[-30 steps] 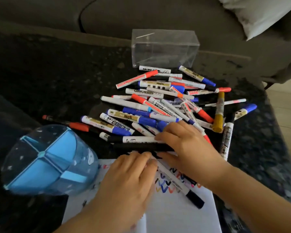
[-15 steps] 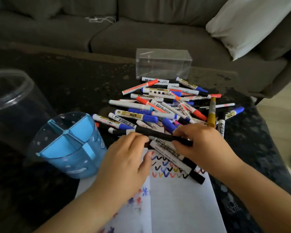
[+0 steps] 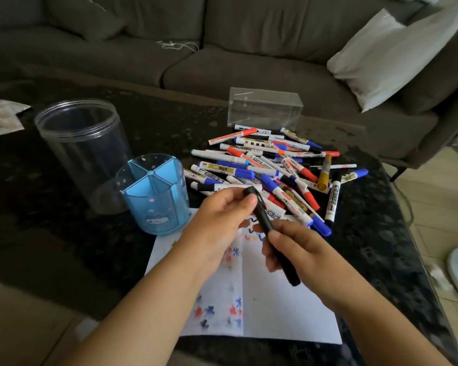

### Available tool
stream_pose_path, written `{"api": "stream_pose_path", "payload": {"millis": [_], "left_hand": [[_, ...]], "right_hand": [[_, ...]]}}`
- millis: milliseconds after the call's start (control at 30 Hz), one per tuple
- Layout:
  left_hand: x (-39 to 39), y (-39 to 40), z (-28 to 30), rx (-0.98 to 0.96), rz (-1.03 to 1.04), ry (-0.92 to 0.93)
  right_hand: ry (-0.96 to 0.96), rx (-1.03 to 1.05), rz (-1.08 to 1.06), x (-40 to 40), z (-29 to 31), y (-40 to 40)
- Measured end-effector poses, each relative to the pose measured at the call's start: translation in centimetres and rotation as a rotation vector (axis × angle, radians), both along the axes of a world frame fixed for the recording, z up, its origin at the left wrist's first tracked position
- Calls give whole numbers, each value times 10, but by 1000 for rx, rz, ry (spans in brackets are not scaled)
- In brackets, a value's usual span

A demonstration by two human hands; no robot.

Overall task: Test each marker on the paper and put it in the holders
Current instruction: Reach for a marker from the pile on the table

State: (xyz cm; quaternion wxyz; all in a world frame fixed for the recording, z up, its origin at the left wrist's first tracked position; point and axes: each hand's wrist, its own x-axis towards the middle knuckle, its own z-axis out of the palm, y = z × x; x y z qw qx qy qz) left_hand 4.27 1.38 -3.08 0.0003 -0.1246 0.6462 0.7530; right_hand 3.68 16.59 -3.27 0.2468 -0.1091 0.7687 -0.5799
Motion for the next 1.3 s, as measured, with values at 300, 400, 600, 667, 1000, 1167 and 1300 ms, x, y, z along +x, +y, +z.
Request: {"api": "stream_pose_path", "payload": {"millis": [300,400,600,667,1000,1167,1300], "left_hand": [[12,18,-16,94,-230,43],[10,18,-16,140,-217,48],[7,20,-24,64,-53,0],[6,20,-28,48,3,-35],[9,9,-32,237,-197,-34],[15,3,-26,528,-422,56],[17,8,-26,500,-385,86]], "right_hand": [[-68,-173,-220,28,-11,-7],[-95,-199,-207,25,-8,-8],[10,-19,-237,16,-21,-17],[107,92,-225,15,-24,-19],[-123,-106,-186,19,-19,-9],[-662,-747,13,24,-15,-4],[-698,-850,55,24,-13,-4]]}}
